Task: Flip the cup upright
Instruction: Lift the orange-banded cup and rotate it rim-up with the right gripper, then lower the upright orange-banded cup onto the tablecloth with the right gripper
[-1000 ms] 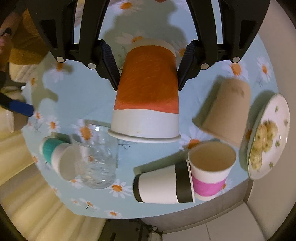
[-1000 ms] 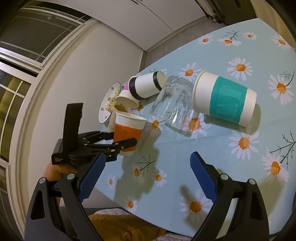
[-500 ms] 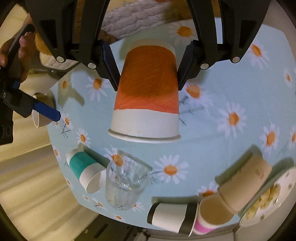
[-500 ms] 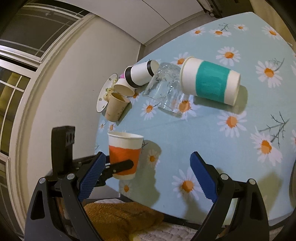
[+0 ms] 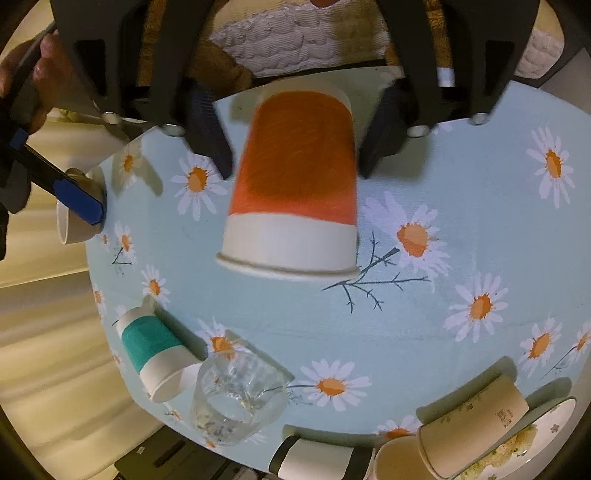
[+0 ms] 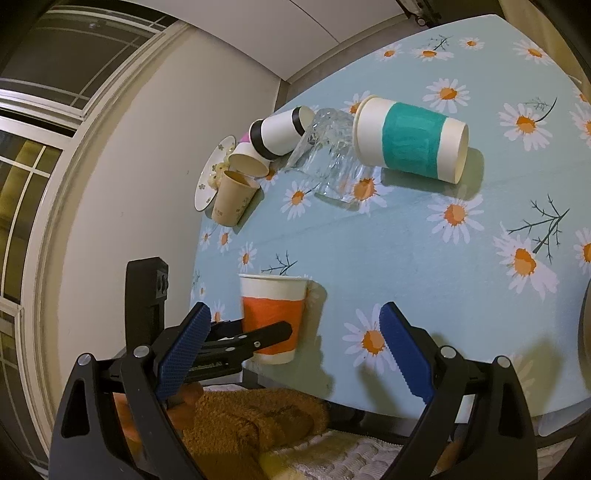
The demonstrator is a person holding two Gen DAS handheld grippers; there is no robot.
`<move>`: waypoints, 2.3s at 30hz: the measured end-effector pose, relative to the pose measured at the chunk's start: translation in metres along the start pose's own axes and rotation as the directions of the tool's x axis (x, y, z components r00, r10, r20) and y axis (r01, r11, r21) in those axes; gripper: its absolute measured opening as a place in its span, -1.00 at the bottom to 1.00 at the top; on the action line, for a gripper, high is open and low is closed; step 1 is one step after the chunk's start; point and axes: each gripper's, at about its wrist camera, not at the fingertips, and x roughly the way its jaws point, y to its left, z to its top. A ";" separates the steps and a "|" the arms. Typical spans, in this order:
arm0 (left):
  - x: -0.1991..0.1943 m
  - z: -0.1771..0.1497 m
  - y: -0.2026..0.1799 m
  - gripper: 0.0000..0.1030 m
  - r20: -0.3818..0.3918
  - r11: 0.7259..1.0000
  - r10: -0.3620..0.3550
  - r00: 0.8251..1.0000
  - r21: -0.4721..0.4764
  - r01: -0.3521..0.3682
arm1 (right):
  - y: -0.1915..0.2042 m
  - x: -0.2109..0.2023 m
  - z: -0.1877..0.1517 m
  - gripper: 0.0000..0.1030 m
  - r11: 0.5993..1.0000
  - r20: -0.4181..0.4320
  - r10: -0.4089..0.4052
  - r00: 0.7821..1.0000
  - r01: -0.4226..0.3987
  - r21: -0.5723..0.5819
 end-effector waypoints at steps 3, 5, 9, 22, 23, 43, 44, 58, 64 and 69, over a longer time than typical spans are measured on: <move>0.002 -0.001 -0.002 0.50 0.004 1.000 0.026 1.000 0.007 -0.026 | 0.002 -0.003 -0.002 0.79 1.000 0.008 -0.001 1.000 0.001 -0.007; 0.001 -0.001 -0.002 0.50 0.004 0.999 0.035 0.999 0.006 -0.035 | 0.003 -0.003 -0.002 0.79 1.000 0.008 0.001 1.000 -0.001 -0.011; -0.003 -0.001 -0.003 0.50 0.011 0.998 0.054 0.998 0.022 -0.054 | 0.004 -0.003 -0.002 0.79 1.000 0.008 0.003 1.000 -0.003 -0.016; -0.021 -0.007 -0.002 0.50 0.040 0.996 0.056 0.998 0.061 -0.058 | 0.007 0.009 -0.004 0.79 0.999 -0.021 -0.019 1.000 0.018 -0.036; -0.024 -0.008 -0.002 0.50 0.046 0.996 0.055 0.997 0.062 -0.058 | 0.007 0.011 -0.004 0.79 0.999 -0.026 -0.022 0.999 0.021 -0.037; -0.062 -0.055 0.066 0.50 0.182 1.000 -0.023 0.983 -0.017 0.026 | 0.015 0.096 -0.015 0.75 0.994 -0.176 -0.107 0.979 0.101 -0.041; -0.062 -0.060 0.069 0.50 0.189 0.999 -0.030 0.982 -0.018 0.034 | 0.014 0.099 -0.015 0.71 0.994 -0.180 -0.110 0.978 0.104 -0.037; -0.044 -0.076 0.093 0.50 0.228 0.989 -0.122 0.966 -0.057 0.138 | 0.017 0.122 -0.011 0.28 0.986 -0.198 -0.166 0.966 0.163 -0.029; -0.046 -0.074 0.093 0.50 0.250 0.985 -0.151 0.956 -0.040 0.166 | 0.020 0.118 -0.012 0.27 0.985 -0.181 -0.174 0.968 0.168 -0.048; -0.049 -0.072 0.095 0.50 0.279 0.984 -0.160 0.947 -0.029 0.175 | 0.024 0.108 -0.015 0.27 0.983 -0.146 -0.180 0.973 0.172 -0.063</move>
